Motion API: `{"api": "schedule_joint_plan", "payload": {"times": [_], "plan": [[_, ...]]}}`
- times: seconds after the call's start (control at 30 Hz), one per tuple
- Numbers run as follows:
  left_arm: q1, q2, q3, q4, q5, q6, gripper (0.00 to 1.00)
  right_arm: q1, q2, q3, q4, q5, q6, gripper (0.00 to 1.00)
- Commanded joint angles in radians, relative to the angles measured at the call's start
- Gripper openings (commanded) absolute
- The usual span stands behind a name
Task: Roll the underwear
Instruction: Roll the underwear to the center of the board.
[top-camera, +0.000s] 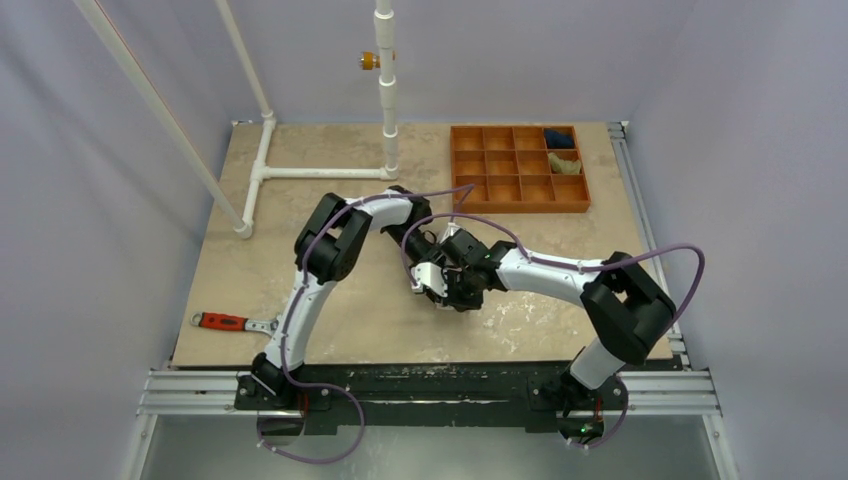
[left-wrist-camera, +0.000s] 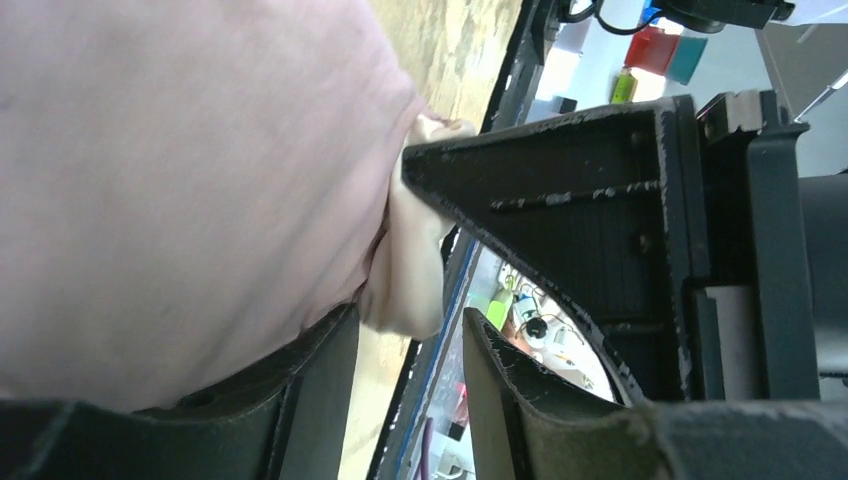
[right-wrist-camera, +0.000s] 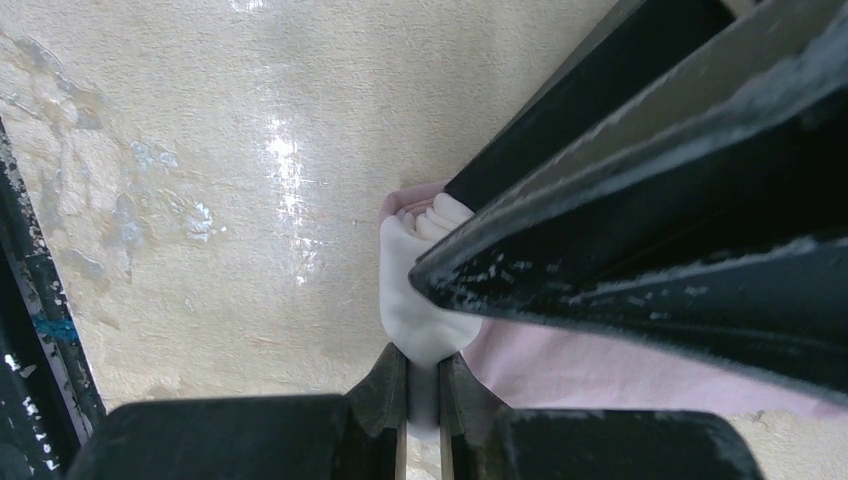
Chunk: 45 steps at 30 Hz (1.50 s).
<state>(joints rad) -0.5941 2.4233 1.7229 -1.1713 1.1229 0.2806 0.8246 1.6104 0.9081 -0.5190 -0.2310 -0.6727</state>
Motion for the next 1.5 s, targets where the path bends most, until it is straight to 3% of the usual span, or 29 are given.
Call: {"api": "schedule_joint_plan", "payload": {"times": [0.0,0.4,0.63,1.1,1.47], "plan": [[0.038,-0.056,-0.019,0.0,-0.13,0.046,0.44,0.006,0.059,-0.041,-0.148,-0.049,0.03,0.0],[0.129,-0.222,-0.168,0.04,-0.213,0.047,0.49,0.005,0.098,-0.001,-0.165,-0.119,0.037,0.0],[0.227,-0.359,-0.293,0.096,-0.263,-0.002,0.49,-0.011,0.17,0.1,-0.264,-0.169,-0.002,0.0],[0.349,-0.693,-0.522,0.149,-0.358,0.07,0.49,-0.16,0.558,0.522,-0.647,-0.377,-0.236,0.0],[0.305,-1.083,-0.743,0.365,-0.466,0.188,0.54,-0.184,0.77,0.7,-0.757,-0.463,-0.336,0.0]]}}
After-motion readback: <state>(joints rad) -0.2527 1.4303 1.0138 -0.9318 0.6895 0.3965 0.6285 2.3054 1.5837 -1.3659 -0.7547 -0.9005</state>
